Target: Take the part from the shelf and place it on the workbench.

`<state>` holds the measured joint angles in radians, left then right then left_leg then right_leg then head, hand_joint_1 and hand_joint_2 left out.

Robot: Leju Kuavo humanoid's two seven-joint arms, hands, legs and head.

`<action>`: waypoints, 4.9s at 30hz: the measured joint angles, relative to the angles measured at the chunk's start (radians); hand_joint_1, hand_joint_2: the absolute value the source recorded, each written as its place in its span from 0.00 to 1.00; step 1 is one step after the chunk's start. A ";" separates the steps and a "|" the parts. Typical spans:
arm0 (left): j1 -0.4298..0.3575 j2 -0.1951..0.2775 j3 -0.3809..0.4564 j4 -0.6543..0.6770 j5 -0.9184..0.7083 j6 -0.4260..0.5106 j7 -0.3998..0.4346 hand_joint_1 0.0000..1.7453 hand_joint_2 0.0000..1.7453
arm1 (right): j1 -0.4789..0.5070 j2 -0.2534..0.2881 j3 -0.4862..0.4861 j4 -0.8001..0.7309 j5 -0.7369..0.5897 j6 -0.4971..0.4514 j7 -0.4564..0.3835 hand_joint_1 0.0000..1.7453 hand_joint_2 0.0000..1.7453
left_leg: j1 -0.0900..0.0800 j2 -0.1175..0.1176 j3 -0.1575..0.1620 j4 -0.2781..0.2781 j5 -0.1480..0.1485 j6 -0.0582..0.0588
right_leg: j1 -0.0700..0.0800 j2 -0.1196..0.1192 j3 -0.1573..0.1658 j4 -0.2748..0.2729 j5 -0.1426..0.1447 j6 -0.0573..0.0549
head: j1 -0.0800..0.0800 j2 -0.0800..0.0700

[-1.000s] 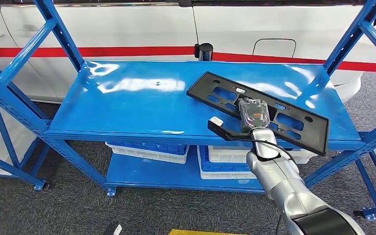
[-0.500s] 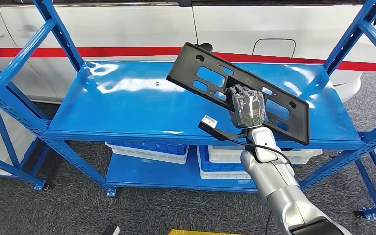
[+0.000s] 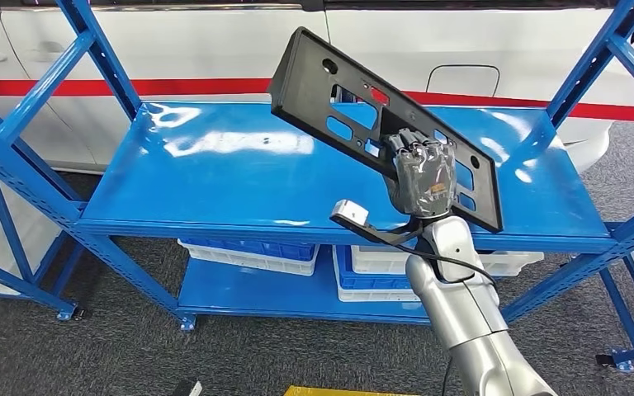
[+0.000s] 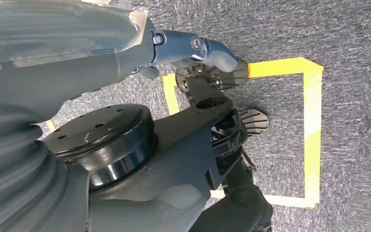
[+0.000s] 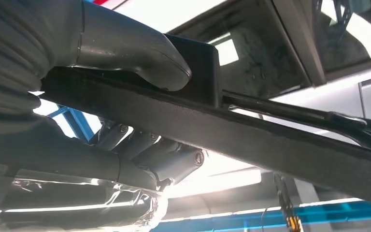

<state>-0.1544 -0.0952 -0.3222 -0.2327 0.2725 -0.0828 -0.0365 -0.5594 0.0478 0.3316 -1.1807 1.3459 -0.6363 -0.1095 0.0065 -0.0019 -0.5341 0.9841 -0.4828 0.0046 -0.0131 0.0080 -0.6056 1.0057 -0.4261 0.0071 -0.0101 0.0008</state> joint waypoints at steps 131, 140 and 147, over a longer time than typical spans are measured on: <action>0.067 -0.019 -0.180 0.005 0.089 0.073 -0.210 0.00 1.00 | 0.356 -0.028 -0.021 -0.510 -0.281 0.000 -0.248 1.00 1.00 | -0.009 0.010 -0.066 0.014 0.057 0.056 | -0.005 -0.008 -0.043 0.240 -0.151 0.031 | 0.010 0.000; 0.077 -0.033 -0.194 0.008 0.095 0.086 -0.215 0.00 1.00 | 0.361 -0.033 -0.018 -0.515 -0.278 0.000 -0.245 1.00 1.00 | -0.010 0.000 -0.112 0.060 0.044 0.011 | -0.010 -0.007 0.087 -0.014 -0.067 -0.004 | 0.011 0.000; 0.084 -0.033 -0.198 0.010 0.095 0.087 -0.216 0.00 1.00 | 0.365 -0.033 -0.017 -0.516 -0.278 0.000 -0.243 1.00 1.00 | 0.008 -0.001 -0.111 0.225 -0.065 -0.017 | -0.012 -0.009 0.035 -0.011 -0.020 -0.009 | 0.007 0.000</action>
<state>-0.0706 -0.1286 -0.5199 -0.2229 0.3674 0.0046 -0.2527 -0.1940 0.0145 0.3144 -1.6966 1.0678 -0.6363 -0.3529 0.0146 -0.0024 -0.6454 1.2092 -0.5482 -0.0121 -0.0248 -0.0007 -0.5709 0.9947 -0.4465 -0.0022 -0.0034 0.0008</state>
